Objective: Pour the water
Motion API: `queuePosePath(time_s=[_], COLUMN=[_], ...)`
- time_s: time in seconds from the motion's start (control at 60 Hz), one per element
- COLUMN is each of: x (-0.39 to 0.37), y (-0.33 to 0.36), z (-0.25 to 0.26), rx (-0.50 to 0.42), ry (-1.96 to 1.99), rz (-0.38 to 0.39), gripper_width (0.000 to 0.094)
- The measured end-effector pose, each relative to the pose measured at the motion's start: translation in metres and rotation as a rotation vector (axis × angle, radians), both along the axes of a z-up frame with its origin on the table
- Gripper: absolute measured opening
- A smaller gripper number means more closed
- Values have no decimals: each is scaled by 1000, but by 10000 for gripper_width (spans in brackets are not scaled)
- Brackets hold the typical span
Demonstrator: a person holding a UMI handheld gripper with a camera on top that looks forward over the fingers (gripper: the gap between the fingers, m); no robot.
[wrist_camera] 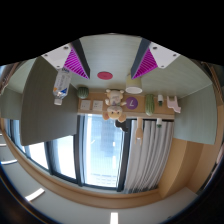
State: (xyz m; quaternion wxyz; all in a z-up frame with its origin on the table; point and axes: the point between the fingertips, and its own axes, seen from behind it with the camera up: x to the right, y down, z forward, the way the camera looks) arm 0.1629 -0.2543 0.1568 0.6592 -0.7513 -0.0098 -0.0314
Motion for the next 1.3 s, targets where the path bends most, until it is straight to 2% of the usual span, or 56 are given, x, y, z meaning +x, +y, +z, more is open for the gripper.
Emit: queuePosePath(time_s=[0.167,0.383,0.483,0.683,0.75,0.833,0.9,1.033,1.3], x=[81,168,192,213,219,220,225,219,212], y=[-3,25,51,104,117,126,125,128,136], z=[-42,-36,-34,-34,-32,-37,-33,-34,-33], rx=[-47,-29,-30,-26,-18,-15,4,24,11], ry=[28,33,49,49,40,44,50,15,-40], rz=[-106,-218,-234,-209,-216,-230,-230,-222,-208], gripper_width=[830,827,824,803,731,527,500,350,342])
